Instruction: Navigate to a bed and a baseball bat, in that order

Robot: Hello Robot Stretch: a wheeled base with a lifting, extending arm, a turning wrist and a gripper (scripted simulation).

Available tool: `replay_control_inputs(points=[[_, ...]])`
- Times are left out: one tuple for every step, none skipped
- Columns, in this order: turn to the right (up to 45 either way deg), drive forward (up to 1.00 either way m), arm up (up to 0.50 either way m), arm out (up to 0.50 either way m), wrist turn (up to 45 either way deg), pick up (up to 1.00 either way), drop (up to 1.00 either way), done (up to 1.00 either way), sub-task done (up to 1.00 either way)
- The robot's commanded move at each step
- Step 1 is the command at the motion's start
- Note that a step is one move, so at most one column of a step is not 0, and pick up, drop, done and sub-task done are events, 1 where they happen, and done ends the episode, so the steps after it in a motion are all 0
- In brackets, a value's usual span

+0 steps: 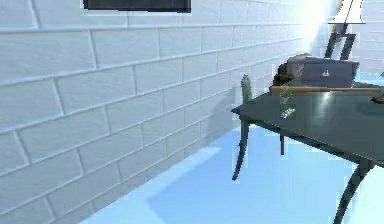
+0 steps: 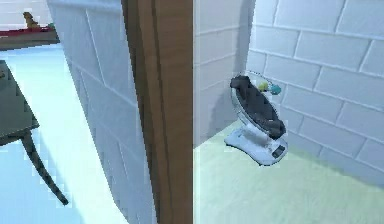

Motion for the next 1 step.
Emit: replay_control_inputs(points=[[0.0,1.0,0.0,0.0,0.0,0.0,0.0,0.0,0.0]])
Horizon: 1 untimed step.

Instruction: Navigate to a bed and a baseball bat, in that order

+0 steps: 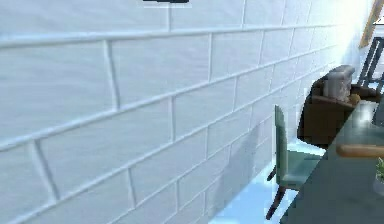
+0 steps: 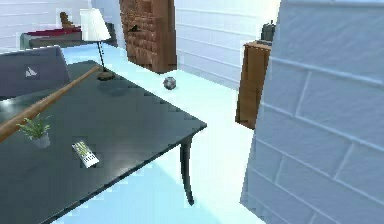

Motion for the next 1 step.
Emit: replay_control_inputs(points=[[0.0,0.4,0.0,0.0,0.0,0.0,0.0,0.0,0.0]])
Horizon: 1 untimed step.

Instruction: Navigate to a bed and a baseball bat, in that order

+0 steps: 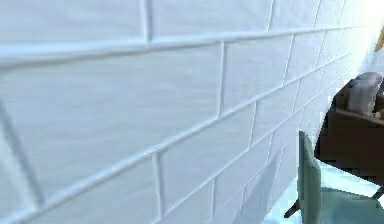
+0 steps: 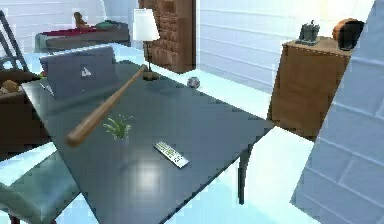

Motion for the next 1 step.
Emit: replay_control_inputs(points=[[45.0,0.0,0.0,0.0,0.0,0.0,0.0,0.0,0.0]])
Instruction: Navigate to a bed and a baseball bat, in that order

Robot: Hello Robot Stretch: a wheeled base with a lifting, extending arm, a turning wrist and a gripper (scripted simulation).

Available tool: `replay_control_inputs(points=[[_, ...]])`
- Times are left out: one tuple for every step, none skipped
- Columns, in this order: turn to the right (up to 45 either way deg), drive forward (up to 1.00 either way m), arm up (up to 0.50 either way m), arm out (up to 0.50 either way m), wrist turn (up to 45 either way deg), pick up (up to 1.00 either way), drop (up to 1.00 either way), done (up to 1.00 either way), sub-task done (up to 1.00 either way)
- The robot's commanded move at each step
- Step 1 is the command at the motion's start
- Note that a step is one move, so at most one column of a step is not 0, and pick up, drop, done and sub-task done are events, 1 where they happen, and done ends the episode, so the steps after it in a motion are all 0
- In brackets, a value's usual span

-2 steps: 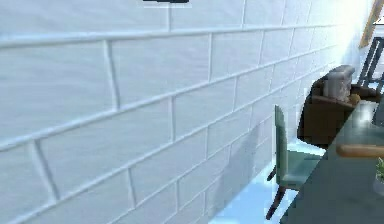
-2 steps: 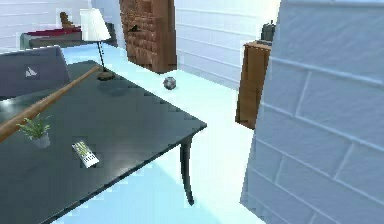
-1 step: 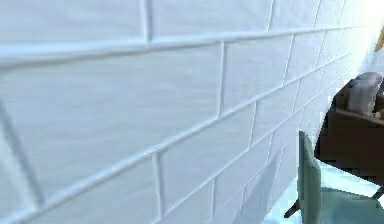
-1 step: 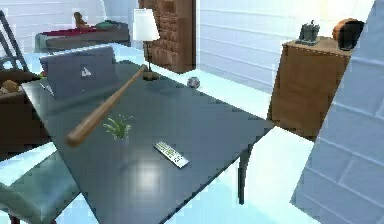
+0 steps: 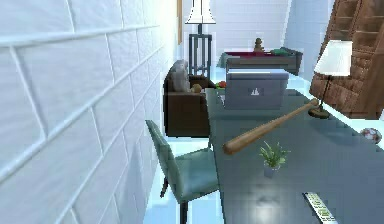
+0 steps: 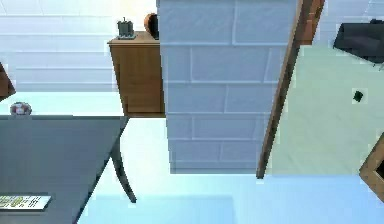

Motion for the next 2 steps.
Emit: replay_control_inputs(points=[[27.0,0.0,0.0,0.0,0.0,0.0,0.0,0.0,0.0],[0.0,0.0,0.0,0.0,0.0,0.0,0.0,1.0,0.0]])
